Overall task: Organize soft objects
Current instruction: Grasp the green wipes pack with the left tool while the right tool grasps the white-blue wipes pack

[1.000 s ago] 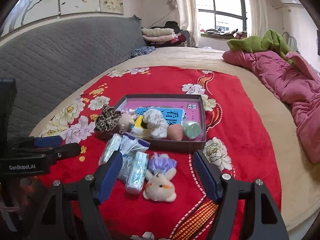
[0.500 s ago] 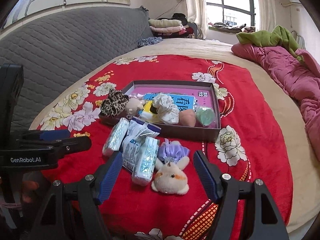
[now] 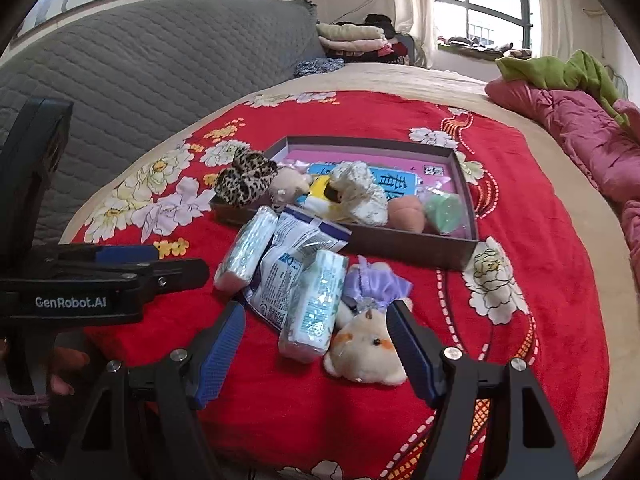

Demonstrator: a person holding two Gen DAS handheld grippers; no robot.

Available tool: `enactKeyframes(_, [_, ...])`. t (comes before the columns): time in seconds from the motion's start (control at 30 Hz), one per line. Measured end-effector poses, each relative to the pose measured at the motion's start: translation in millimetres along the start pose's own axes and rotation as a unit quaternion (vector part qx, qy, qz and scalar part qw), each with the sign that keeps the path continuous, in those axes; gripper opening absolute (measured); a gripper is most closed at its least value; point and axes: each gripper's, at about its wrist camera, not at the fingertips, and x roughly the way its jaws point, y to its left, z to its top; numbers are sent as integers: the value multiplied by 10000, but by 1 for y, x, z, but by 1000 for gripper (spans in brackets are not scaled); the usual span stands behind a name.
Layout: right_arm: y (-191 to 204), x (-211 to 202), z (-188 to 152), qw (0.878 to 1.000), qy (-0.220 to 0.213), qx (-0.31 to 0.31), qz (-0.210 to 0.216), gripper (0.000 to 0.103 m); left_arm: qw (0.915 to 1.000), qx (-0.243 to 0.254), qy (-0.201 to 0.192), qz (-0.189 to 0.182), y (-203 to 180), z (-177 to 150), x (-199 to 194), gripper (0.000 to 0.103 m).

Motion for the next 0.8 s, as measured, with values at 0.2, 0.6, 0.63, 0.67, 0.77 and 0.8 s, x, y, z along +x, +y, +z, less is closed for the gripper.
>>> enactKeyframes(0.2, [2, 9, -2, 10000, 56, 2, 61, 73, 10000, -56, 32, -40, -1, 5, 10, 78])
enactKeyframes(0.6, [4, 27, 4, 9999, 134, -18, 56, 73, 9993, -309, 219, -38, 7, 16, 38, 78])
enactKeyframes(0.63, [4, 30, 4, 9999, 140, -22, 45, 73, 9993, -303, 221, -33, 7, 17, 39, 78])
enactKeyframes(0.67, [4, 32, 5, 9999, 164, -18, 42, 72, 9992, -313, 224, -51, 7, 18, 41, 78])
enactKeyframes(0.77, [4, 38, 6, 9998, 178, 23, 31, 72, 9990, -360, 261, -89, 8, 19, 47, 78])
enactKeyframes(0.8, [4, 38, 6, 9998, 171, 25, 19, 72, 9989, -365, 276, -94, 8, 20, 49, 78])
